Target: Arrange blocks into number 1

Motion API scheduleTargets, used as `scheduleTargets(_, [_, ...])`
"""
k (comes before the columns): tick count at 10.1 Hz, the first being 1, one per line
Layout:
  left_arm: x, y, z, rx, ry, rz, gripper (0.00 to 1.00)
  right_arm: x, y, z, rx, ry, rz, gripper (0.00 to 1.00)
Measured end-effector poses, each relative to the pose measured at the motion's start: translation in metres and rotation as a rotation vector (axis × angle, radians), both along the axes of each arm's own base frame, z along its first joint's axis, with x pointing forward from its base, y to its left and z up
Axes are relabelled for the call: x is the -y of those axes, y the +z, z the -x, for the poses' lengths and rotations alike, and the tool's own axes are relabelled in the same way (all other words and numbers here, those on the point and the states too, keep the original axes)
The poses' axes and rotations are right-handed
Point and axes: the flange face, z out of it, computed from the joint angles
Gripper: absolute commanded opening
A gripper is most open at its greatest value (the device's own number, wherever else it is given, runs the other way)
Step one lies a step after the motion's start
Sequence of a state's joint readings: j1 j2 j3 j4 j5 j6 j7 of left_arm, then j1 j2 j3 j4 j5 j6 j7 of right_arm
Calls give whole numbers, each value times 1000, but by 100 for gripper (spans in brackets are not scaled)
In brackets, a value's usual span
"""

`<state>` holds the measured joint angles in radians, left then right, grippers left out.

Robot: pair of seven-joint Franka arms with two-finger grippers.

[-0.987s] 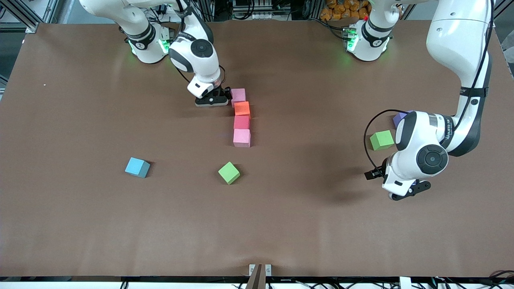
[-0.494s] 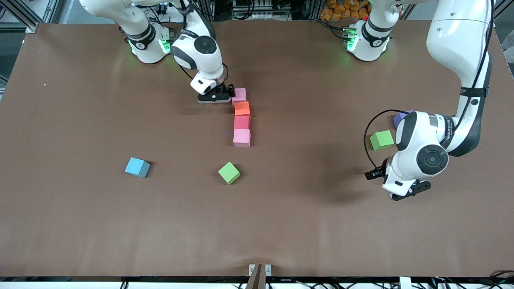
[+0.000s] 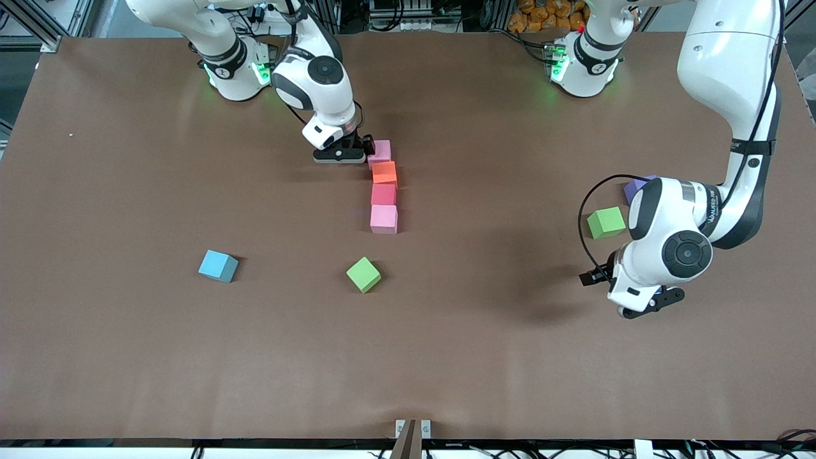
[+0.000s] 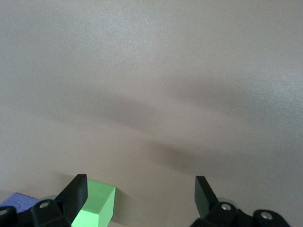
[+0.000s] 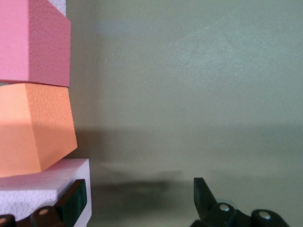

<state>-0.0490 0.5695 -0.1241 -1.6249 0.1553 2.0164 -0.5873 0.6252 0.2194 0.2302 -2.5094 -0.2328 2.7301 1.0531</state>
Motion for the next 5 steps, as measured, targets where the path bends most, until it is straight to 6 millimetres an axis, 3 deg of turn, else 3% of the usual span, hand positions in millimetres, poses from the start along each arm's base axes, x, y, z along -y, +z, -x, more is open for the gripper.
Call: scheduleTargets(5, [-2, 0, 0, 0, 3, 0, 100, -4, 3, 0, 3, -8, -17, 100])
